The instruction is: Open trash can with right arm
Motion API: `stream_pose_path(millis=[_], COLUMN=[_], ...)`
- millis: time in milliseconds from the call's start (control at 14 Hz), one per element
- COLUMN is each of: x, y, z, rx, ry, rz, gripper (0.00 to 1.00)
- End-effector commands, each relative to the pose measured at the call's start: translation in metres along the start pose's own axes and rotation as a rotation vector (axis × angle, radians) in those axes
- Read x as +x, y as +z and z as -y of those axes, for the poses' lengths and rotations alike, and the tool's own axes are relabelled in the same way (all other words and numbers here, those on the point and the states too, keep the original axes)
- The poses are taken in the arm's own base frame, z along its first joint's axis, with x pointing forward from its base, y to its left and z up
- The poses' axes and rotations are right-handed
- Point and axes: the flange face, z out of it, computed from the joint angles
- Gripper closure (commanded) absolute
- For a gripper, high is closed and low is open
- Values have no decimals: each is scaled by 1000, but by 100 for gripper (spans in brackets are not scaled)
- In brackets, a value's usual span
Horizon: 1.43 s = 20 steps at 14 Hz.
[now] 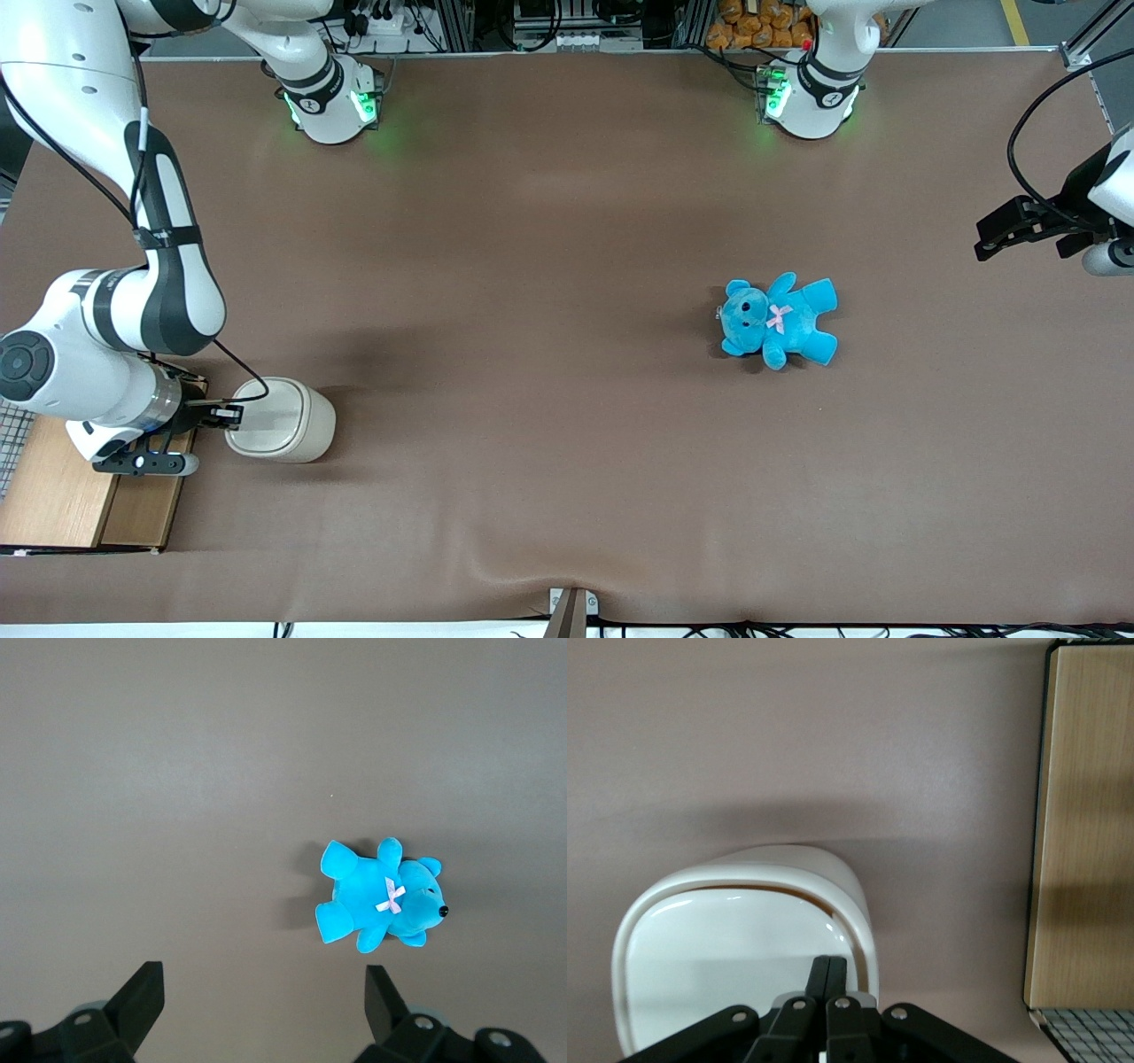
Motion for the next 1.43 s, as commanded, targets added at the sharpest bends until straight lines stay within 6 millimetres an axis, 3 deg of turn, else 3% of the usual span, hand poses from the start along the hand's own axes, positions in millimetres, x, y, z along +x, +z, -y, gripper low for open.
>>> stream_pose_path(millis=[0, 500, 571, 643, 714, 786, 1143, 1357], x=[4, 0, -2, -4, -7, -10, -25, -43], y=[-30, -89, -101, -111, -116, -134, -171, -220], z=[8, 26, 27, 26, 25, 19, 13, 7], rx=[16, 24, 22, 19, 20, 31, 31, 24], ry=[26, 28, 25, 25, 23, 24, 31, 38], rz=[60, 139, 151, 162, 171, 148, 132, 80], gripper=[100, 100, 92, 79, 32, 0, 0, 0])
